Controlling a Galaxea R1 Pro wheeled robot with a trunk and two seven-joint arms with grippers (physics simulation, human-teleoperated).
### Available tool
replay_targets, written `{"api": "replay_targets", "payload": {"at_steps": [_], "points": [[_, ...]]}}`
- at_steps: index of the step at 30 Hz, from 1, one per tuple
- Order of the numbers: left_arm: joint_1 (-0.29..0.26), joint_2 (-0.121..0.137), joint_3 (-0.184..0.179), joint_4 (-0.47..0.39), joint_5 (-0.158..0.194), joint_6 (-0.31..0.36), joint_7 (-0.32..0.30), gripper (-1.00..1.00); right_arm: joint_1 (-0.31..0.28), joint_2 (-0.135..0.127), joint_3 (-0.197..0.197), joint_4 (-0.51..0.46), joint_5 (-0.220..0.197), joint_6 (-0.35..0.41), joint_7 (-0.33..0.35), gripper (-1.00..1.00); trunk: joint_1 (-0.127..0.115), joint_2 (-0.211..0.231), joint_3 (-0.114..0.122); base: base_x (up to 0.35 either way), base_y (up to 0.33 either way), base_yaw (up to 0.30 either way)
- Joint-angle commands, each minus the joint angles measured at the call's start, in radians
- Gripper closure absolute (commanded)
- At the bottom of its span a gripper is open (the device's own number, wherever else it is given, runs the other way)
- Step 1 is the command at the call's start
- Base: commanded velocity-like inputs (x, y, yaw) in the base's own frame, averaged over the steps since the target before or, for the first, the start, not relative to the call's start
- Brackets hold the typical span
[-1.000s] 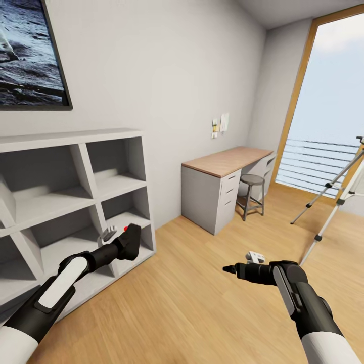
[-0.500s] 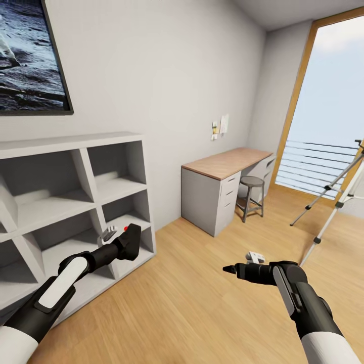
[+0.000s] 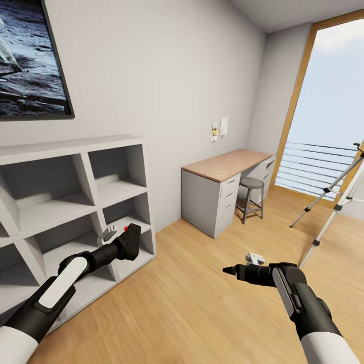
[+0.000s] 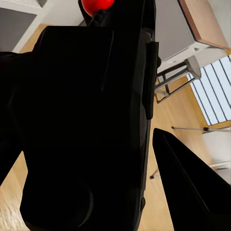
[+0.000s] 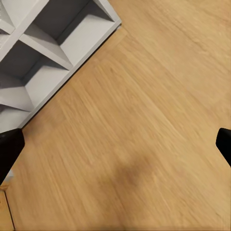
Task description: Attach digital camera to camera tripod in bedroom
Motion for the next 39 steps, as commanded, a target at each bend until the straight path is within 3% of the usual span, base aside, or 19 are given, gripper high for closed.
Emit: {"api": "replay_targets", "payload": {"at_steps": [1, 39], "points": [[-0.001, 0.001, -0.002, -0.002, 0.011, -0.001, 0.009, 1.00, -0.001, 0.000, -0.001, 0.000, -0.008, 0.007, -0.003, -1.00, -0.004, 0.007, 0.002, 0.000, 0.000, 0.000], [-0.001, 0.001, -0.003, -0.055, 0.010, 0.001, 0.010, 1.00, -0.001, 0.000, -0.002, 0.001, -0.006, 0.007, -0.003, -1.00, -0.150, 0.273, 0.121, 0.000, 0.000, 0.000]]}}
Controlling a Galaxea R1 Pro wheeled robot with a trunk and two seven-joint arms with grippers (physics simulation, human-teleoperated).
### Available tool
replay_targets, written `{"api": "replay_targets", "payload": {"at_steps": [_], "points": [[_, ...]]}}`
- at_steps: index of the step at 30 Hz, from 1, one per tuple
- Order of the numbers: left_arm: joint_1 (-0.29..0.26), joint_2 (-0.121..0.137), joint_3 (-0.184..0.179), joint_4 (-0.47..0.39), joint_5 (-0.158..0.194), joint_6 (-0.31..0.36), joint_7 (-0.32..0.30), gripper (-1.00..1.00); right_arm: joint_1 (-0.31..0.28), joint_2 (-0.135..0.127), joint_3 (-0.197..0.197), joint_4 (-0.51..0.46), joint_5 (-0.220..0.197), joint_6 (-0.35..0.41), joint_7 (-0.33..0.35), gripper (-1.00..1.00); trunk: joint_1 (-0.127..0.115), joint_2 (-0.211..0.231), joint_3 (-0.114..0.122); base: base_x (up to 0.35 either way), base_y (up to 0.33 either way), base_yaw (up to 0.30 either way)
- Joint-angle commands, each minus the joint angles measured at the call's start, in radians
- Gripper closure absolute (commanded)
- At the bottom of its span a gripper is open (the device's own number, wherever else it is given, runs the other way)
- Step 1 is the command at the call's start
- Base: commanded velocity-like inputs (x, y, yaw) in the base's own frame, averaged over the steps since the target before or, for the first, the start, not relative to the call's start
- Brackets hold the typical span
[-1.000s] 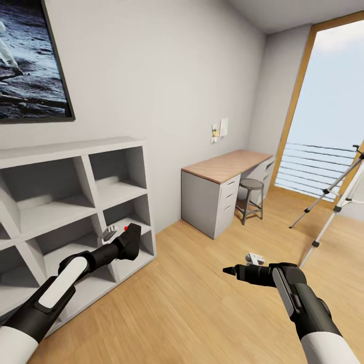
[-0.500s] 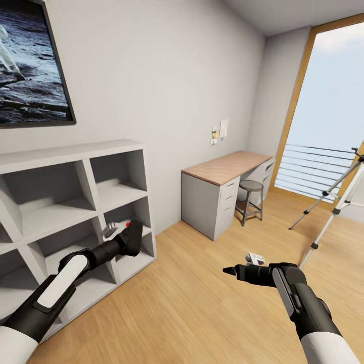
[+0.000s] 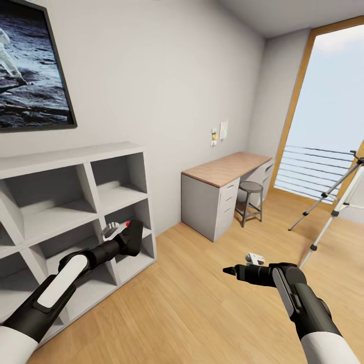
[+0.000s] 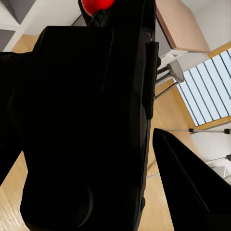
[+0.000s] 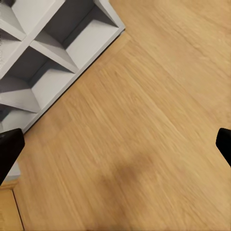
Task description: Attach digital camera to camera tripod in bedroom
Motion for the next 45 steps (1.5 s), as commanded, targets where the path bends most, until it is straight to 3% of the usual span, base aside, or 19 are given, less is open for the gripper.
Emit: {"api": "replay_targets", "payload": {"at_steps": [1, 9, 11, 15, 16, 17, 22, 27, 30, 31, 35, 36, 40, 41, 42, 45], "points": [[-0.001, 0.001, -0.002, -0.002, 0.011, -0.001, 0.009, 1.00, -0.001, 0.000, -0.001, -0.001, -0.009, 0.007, -0.003, -1.00, -0.004, 0.006, 0.002, 0.000, 0.000, 0.000], [-0.001, 0.000, -0.003, 0.009, 0.012, -0.002, 0.009, 1.00, -0.001, 0.000, 0.000, 0.000, -0.010, 0.004, -0.003, -1.00, -0.035, 0.062, 0.027, 0.000, 0.000, 0.000], [-0.001, -0.009, -0.003, 0.027, 0.012, -0.004, 0.009, 1.00, -0.001, 0.000, -0.001, 0.009, -0.010, 0.002, -0.003, -1.00, -0.042, 0.076, 0.033, 0.000, 0.000, 0.000], [-0.001, -0.056, -0.004, 0.152, 0.004, -0.007, 0.008, 1.00, -0.001, -0.003, -0.001, 0.068, -0.004, 0.001, 0.001, -1.00, -0.058, 0.104, 0.046, 0.000, 0.000, 0.000], [-0.001, -0.074, -0.005, 0.221, 0.002, -0.008, 0.007, 1.00, -0.001, -0.005, -0.001, 0.103, -0.001, -0.004, 0.000, -1.00, -0.061, 0.111, 0.049, 0.000, 0.000, 0.000], [-0.001, -0.094, -0.008, 0.343, -0.003, -0.008, 0.004, 1.00, -0.001, -0.015, -0.001, 0.228, 0.003, -0.061, -0.002, -1.00, -0.065, 0.118, 0.052, 0.000, 0.000, 0.000], [0.001, -0.097, -0.013, 0.429, -0.004, -0.008, 0.006, 1.00, 0.000, -0.030, 0.003, 0.426, 0.039, -0.191, -0.002, -1.00, -0.084, 0.153, 0.068, 0.000, 0.000, 0.000], [0.007, -0.110, -0.024, 0.673, -0.016, -0.009, 0.004, 1.00, 0.000, -0.049, 0.005, 0.669, 0.159, -0.370, -0.005, -1.00, -0.104, 0.188, 0.083, 0.000, 0.000, 0.000], [0.009, -0.142, -0.034, 0.830, -0.032, -0.030, 0.002, 1.00, -0.001, -0.052, 0.005, 0.802, 0.232, -0.493, -0.006, -1.00, -0.115, 0.209, 0.093, 0.000, 0.000, 0.000], [0.009, -0.165, -0.038, 0.899, -0.045, -0.055, -0.001, 1.00, 0.000, -0.053, 0.005, 0.866, 0.259, -0.553, -0.009, -1.00, -0.119, 0.216, 0.096, 0.000, 0.000, 0.000], [0.009, -0.210, -0.043, 1.021, -0.094, -0.127, -0.016, 1.00, 0.000, -0.054, 0.005, 0.990, 0.291, -0.656, -0.025, -1.00, -0.134, 0.244, 0.109, 0.000, 0.000, 0.000], [0.009, -0.229, -0.046, 1.078, -0.132, -0.163, -0.024, 1.00, 0.001, -0.055, 0.005, 1.039, 0.298, -0.701, -0.038, -1.00, -0.138, 0.251, 0.112, 0.000, 0.000, 0.000], [0.015, -0.275, -0.050, 1.185, -0.222, -0.224, -0.047, 1.00, -0.001, -0.055, 0.005, 1.089, 0.307, -0.775, -0.071, -1.00, -0.153, 0.279, 0.124, 0.000, 0.000, 0.000], [0.029, -0.301, -0.052, 1.218, -0.267, -0.249, -0.059, 1.00, -0.001, -0.055, 0.005, 1.100, 0.310, -0.802, -0.090, -1.00, -0.157, 0.286, 0.127, 0.000, 0.000, 0.000], [0.111, -0.345, -0.053, 1.254, -0.368, -0.313, -0.078, 1.00, 0.025, -0.053, 0.006, 1.116, 0.323, -0.841, -0.123, -1.00, -0.161, 0.293, 0.130, 0.000, 0.000, 0.000], [0.168, -0.358, -0.053, 1.266, -0.413, -0.375, -0.084, 1.00, 0.097, -0.054, 0.005, 1.119, 0.341, -0.862, -0.141, -1.00, -0.173, 0.314, 0.140, 0.000, 0.000, 0.000]]}}
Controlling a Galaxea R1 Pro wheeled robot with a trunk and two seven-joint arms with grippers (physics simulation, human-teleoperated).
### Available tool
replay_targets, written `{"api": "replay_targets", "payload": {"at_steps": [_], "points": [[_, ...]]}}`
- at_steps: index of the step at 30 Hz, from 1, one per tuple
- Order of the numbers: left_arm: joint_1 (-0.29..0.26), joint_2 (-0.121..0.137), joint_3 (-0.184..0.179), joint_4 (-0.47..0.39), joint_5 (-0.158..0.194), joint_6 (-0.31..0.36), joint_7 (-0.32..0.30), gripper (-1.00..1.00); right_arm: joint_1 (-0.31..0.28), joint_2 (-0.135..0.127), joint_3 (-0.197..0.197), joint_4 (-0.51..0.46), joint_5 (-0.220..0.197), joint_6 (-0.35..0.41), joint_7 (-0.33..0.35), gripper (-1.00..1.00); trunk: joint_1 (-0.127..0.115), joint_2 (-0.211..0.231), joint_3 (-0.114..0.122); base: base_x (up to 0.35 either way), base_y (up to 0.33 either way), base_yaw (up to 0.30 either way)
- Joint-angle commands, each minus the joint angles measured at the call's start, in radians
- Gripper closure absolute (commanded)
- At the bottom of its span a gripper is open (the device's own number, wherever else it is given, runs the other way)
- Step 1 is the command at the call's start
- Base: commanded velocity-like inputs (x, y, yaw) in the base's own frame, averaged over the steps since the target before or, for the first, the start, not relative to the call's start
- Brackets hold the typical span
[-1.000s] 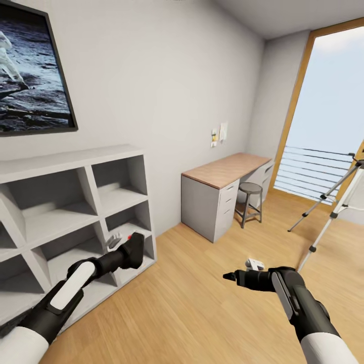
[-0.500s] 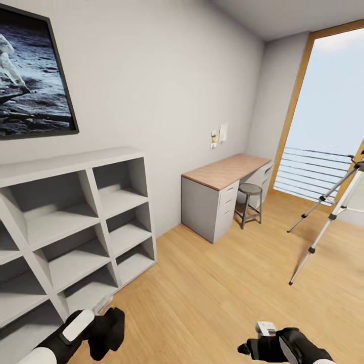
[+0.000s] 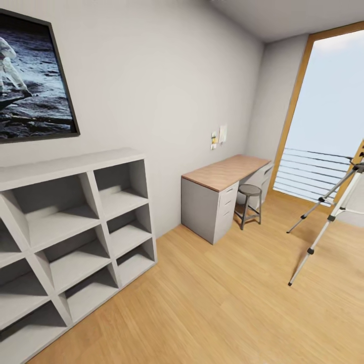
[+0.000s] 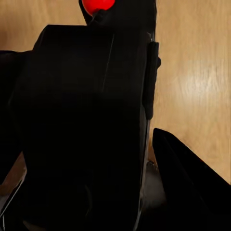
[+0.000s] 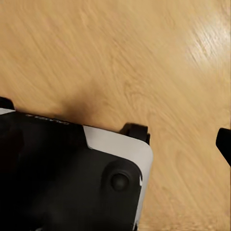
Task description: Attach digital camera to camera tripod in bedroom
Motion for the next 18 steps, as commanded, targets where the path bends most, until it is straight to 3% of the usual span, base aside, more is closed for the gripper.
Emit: {"api": "replay_targets", "payload": {"at_steps": [1, 2, 5, 6, 18], "points": [[0.011, -0.002, -0.011, 0.000, -0.002, -0.011, 0.003, 1.00, 0.022, -0.001, -0.011, 0.001, 0.010, -0.007, -0.001, -1.00, -0.004, 0.006, 0.002, 0.000, 0.000, 0.000], [0.033, -0.004, -0.011, 0.003, -0.010, -0.037, 0.002, 1.00, 0.066, -0.001, -0.011, 0.002, 0.014, -0.032, -0.011, -1.00, -0.008, 0.013, 0.005, 0.000, 0.000, 0.000], [0.066, -0.005, -0.010, 0.005, -0.018, -0.064, 0.001, 1.00, 0.124, -0.001, -0.011, 0.004, 0.016, -0.077, -0.032, -1.00, -0.019, 0.034, 0.015, 0.000, 0.000, 0.000], [0.100, -0.006, -0.010, 0.007, -0.023, -0.090, -0.001, 1.00, 0.181, 0.006, -0.012, 0.005, 0.017, -0.136, -0.095, -1.00, -0.023, 0.041, 0.018, 0.000, 0.000, 0.000], [0.133, -0.007, -0.011, 0.009, -0.027, -0.105, -0.002, 1.00, 0.227, 0.009, -0.015, 0.006, 0.014, -0.191, -0.158, -1.00, -0.069, 0.125, 0.055, 0.000, 0.000, 0.000]]}}
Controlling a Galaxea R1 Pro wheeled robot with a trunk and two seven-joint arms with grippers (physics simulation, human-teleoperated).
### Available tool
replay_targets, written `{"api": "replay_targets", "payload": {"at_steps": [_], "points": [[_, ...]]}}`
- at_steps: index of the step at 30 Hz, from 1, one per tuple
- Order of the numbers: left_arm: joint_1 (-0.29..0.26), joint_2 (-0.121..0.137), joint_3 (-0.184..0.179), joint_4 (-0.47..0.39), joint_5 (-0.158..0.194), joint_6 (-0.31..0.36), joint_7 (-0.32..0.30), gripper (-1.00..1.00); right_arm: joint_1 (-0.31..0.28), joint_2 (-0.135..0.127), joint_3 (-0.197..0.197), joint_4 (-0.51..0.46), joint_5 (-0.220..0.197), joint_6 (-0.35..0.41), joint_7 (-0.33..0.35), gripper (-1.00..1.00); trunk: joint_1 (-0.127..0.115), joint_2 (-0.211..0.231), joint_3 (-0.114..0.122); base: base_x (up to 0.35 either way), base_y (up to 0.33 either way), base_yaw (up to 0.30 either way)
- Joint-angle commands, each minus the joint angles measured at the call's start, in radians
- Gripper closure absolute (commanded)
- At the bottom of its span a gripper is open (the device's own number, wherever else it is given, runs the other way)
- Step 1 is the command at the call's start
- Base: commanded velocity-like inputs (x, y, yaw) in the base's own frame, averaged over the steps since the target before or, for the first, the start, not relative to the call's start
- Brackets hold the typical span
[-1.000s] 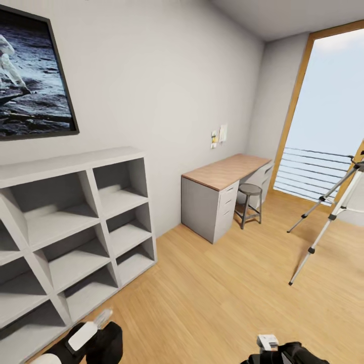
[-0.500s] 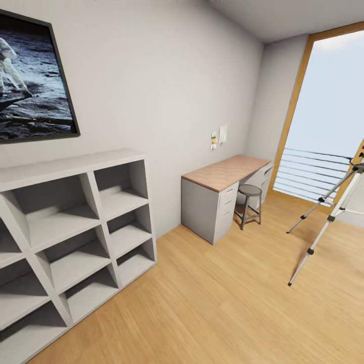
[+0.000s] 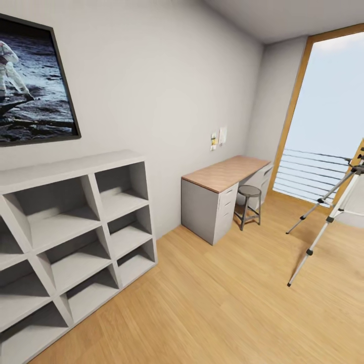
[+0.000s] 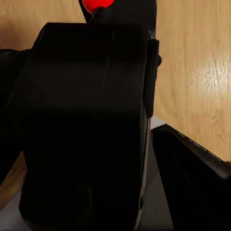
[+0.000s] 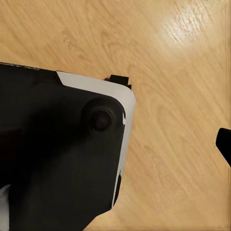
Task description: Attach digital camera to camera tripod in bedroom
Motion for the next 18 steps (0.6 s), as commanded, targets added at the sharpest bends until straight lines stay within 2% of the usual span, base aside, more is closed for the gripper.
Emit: {"api": "replay_targets", "payload": {"at_steps": [1, 18], "points": [[0.004, -0.001, -0.010, 0.000, 0.006, -0.003, 0.004, 1.00, 0.000, -0.001, -0.009, 0.003, 0.008, -0.011, 0.000, -1.00, -0.004, 0.006, 0.002, 0.000, 0.000, 0.000], [0.012, -0.001, -0.010, 0.000, 0.005, -0.003, 0.004, 1.00, 0.002, -0.003, -0.009, 0.003, 0.008, -0.014, -0.005, -1.00, -0.069, 0.125, 0.055, 0.000, 0.000, 0.000]]}}
